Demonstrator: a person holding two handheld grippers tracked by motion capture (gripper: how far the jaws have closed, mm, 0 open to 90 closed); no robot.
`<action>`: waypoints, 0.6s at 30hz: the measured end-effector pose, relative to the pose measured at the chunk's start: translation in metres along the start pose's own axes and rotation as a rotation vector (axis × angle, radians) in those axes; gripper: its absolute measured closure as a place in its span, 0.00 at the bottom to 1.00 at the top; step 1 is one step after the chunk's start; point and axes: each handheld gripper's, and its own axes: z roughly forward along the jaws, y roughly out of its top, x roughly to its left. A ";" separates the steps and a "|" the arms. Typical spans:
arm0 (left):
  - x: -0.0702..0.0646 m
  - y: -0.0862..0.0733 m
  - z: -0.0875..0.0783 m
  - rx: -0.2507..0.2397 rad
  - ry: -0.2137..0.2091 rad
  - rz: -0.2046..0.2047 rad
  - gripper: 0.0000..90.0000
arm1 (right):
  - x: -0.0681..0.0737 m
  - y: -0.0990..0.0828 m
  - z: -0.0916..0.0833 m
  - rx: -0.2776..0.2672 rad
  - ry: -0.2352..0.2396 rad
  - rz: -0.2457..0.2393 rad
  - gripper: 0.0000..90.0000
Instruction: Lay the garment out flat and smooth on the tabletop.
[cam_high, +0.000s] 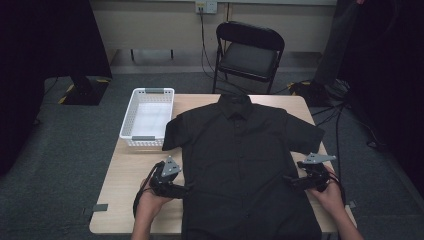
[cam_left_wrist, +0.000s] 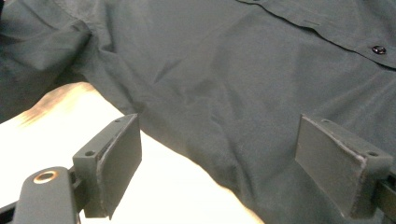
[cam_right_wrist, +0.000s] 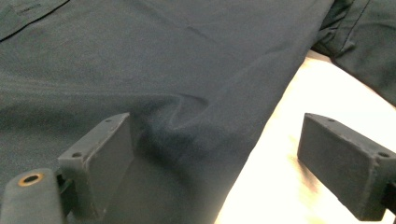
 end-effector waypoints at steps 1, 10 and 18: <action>0.001 -0.001 -0.001 -0.003 0.001 -0.009 0.16 | 0.000 0.000 0.000 0.000 0.000 0.000 0.11; 0.008 -0.007 -0.007 -0.001 0.021 -0.028 0.16 | 0.000 0.000 0.000 0.000 0.000 0.000 0.11; 0.012 -0.011 -0.011 -0.006 0.028 -0.041 0.16 | 0.000 0.000 0.000 0.000 0.000 0.000 0.11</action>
